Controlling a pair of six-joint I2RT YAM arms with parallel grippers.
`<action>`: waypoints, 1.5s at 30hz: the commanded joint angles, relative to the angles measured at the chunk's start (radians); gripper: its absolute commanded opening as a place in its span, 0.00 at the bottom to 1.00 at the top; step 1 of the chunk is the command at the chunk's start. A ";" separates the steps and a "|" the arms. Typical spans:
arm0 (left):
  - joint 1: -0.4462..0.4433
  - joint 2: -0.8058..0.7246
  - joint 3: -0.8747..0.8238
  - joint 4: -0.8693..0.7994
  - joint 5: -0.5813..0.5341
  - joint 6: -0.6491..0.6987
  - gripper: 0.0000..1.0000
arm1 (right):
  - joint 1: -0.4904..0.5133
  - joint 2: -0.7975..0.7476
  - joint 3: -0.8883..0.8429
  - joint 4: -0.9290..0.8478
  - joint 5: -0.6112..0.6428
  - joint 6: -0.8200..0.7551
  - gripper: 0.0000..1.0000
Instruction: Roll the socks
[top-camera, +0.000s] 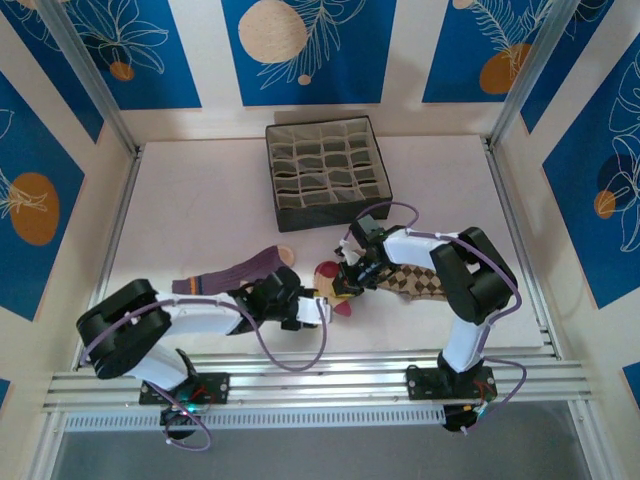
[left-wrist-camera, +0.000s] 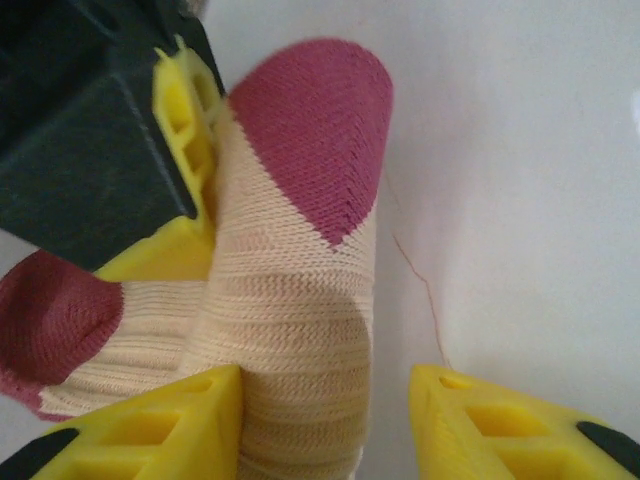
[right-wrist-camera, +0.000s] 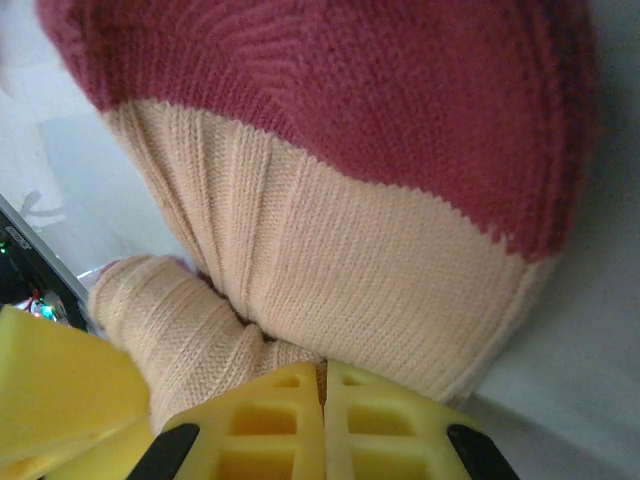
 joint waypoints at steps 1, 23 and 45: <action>-0.021 0.057 0.030 0.029 -0.039 0.046 0.46 | 0.008 0.037 -0.003 -0.066 0.022 -0.038 0.00; 0.109 0.265 0.384 -0.579 0.389 -0.248 0.00 | -0.210 -0.284 -0.206 0.125 -0.147 -0.049 0.55; 0.237 0.531 0.632 -0.773 0.532 -0.484 0.00 | -0.137 -0.230 -0.226 0.129 -0.025 0.030 0.25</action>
